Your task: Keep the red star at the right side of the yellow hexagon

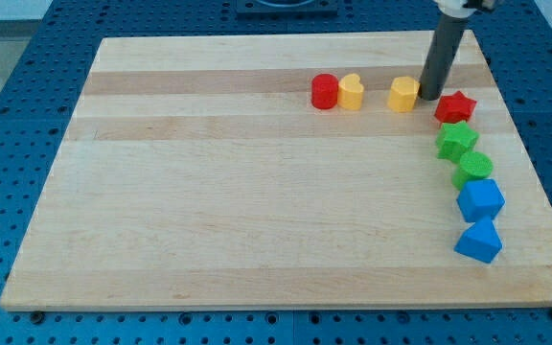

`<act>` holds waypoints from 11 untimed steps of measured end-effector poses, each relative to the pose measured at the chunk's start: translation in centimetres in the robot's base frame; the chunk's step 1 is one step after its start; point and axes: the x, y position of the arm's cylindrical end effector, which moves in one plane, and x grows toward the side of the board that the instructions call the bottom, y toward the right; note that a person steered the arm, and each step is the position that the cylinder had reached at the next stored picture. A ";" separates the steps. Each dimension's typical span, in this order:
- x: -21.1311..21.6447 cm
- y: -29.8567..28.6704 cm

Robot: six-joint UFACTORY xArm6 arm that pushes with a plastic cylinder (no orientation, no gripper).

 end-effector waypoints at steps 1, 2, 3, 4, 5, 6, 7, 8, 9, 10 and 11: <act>0.0 -1.8; 0.0 -2.8; -0.2 -1.2; -1.6 4.8; -2.2 10.3; -1.3 14.8; 4.8 15.0; 8.6 14.9; 8.6 11.3; 8.5 7.2; 7.2 5.0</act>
